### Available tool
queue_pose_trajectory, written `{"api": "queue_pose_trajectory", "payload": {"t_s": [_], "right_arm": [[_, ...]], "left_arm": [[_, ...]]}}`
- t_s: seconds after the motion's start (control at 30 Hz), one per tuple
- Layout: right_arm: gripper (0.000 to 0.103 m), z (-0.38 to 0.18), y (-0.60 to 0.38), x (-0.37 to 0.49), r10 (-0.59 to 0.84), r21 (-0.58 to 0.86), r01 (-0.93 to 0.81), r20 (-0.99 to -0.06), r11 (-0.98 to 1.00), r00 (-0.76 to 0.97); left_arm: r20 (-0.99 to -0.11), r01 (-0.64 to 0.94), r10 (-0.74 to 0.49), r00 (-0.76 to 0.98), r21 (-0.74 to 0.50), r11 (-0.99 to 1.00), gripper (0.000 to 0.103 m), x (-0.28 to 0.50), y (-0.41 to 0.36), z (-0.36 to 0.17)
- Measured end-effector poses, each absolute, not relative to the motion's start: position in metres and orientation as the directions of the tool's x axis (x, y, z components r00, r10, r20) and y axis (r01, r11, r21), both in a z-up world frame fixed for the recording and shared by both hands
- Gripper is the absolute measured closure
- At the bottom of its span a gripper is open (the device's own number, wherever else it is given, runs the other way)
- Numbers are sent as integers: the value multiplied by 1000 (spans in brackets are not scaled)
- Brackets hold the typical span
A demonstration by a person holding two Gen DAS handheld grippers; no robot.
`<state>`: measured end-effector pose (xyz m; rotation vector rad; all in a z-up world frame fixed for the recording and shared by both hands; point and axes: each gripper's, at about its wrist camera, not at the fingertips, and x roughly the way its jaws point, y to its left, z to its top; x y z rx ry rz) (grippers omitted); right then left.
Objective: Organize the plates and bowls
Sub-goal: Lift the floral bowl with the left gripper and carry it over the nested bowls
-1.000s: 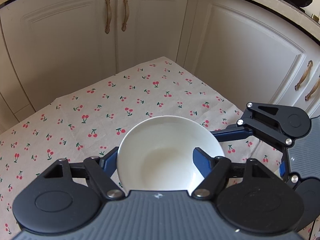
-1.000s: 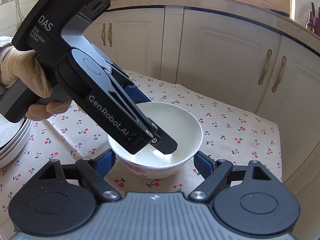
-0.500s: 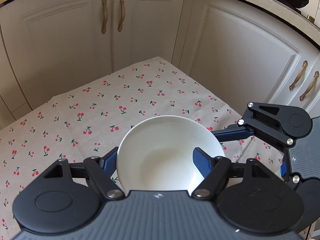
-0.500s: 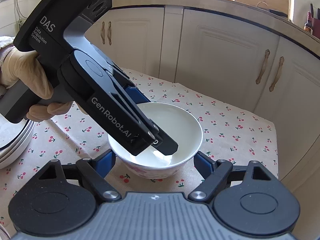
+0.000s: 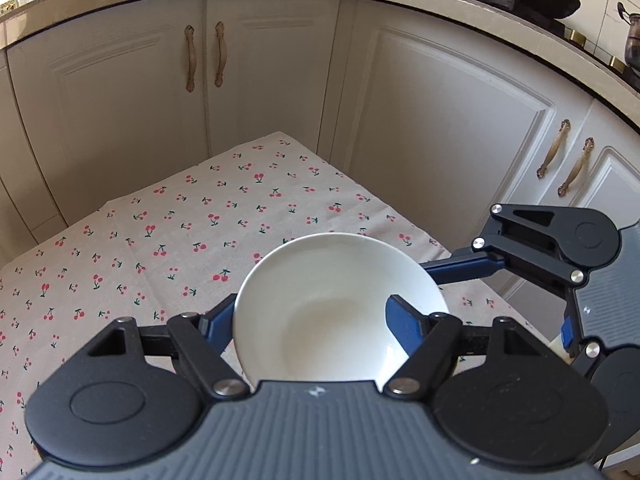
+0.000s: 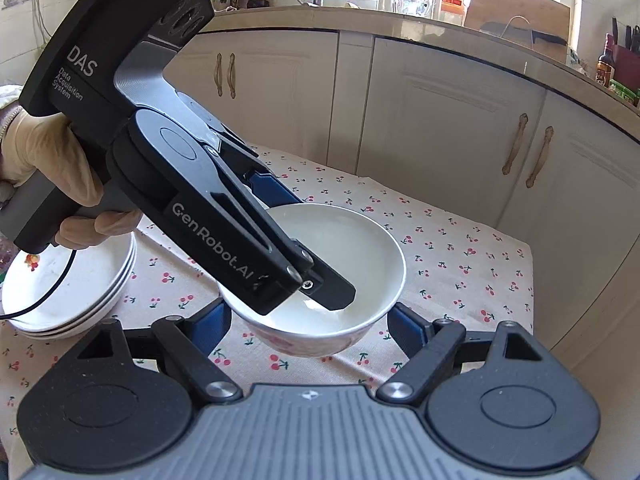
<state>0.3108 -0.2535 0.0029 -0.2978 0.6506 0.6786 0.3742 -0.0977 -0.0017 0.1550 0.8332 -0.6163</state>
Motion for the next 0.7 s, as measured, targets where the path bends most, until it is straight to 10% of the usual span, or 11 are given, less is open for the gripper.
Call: {"api": "queue_pose_trajectory", "payload": {"t_s": [0.7], "right_arm": [[15,34,-257,197,482,-65,-659,-629,749,610]], "left_arm": [[-718,574,-450,530,-86,814,26,261,-104,32]]}}
